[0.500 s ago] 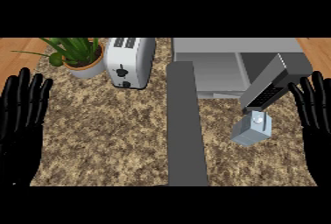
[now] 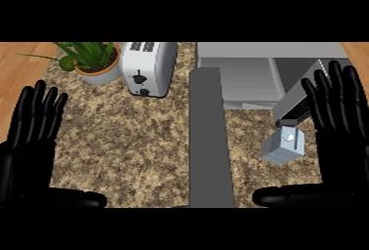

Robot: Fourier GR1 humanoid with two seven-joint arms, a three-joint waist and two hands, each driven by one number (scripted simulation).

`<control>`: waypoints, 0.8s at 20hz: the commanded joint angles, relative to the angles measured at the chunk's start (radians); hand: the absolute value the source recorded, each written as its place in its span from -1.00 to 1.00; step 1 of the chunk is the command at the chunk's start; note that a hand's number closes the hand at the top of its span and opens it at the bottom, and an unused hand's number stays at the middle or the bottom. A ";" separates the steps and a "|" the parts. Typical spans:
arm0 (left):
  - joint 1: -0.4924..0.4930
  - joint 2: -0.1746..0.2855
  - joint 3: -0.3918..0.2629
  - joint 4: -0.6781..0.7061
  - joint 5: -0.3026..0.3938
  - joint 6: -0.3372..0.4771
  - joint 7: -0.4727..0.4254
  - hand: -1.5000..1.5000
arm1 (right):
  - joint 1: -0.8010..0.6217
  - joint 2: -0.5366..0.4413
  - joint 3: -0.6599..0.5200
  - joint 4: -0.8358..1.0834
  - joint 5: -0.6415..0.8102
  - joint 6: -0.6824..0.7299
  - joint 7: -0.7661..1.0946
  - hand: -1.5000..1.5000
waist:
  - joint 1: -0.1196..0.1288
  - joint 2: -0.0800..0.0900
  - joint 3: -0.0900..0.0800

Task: Pick up the milk, place it into the microwave and close the microwave

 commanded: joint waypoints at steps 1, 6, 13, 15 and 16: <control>0.041 0.005 0.025 -0.047 0.097 -0.030 0.078 -1.00 | -0.005 0.019 0.130 -0.030 -0.039 -0.088 0.059 -1.00 | 0.003 -0.001 0.002; 0.118 0.025 0.097 -0.044 0.132 -0.074 0.013 -1.00 | 0.089 0.020 0.104 -0.054 -0.040 -0.052 0.017 -1.00 | -0.005 0.000 0.002; 0.135 0.010 0.090 -0.060 0.135 -0.093 0.021 -1.00 | -0.084 0.020 0.066 0.044 0.123 -0.188 0.084 -1.00 | -0.003 0.002 0.002; 0.187 0.009 0.112 -0.086 0.159 -0.132 -0.015 -1.00 | -0.028 0.020 0.106 0.069 0.130 -0.203 0.044 -1.00 | -0.002 0.001 0.002; 0.205 -0.020 0.068 -0.086 0.113 -0.115 -0.026 -1.00 | 0.050 0.000 0.063 0.048 0.102 -0.161 -0.007 -1.00 | -0.004 0.001 0.002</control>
